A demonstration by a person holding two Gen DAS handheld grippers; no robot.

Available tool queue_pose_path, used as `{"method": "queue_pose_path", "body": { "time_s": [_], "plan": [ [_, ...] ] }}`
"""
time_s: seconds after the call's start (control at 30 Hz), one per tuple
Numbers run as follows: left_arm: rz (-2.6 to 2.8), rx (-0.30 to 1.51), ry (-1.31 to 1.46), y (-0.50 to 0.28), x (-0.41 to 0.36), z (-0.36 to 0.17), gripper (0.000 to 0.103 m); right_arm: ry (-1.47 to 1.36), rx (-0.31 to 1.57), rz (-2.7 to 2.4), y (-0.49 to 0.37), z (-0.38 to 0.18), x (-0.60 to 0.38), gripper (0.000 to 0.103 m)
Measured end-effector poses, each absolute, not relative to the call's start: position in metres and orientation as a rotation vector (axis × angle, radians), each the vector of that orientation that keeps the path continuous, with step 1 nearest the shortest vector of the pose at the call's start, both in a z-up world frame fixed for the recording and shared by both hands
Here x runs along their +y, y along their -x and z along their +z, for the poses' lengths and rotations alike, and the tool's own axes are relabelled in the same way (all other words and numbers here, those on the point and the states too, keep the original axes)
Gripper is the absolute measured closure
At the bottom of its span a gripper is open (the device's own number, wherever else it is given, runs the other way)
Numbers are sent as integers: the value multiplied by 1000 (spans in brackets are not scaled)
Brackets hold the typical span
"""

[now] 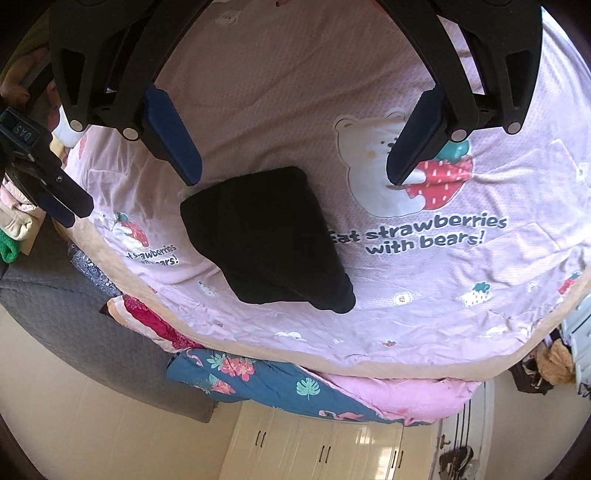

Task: Fold small clothes

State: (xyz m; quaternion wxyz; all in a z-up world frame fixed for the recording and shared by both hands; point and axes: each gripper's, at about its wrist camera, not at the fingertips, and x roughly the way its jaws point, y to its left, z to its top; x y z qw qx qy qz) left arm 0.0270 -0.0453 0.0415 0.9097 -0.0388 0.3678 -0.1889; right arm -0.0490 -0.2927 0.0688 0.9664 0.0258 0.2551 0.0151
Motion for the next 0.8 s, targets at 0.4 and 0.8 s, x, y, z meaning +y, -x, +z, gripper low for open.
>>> {"method": "queue_pose_path", "body": {
  "time_s": [0.4,0.8],
  "plan": [
    [-378,762,53,-4,-35,21,9,-57,523,-17,74,38,-282,4],
    [-351,782,60,4,-31,-9,9,-36,626,-36,74,-9,-267,4]
  ]
}}
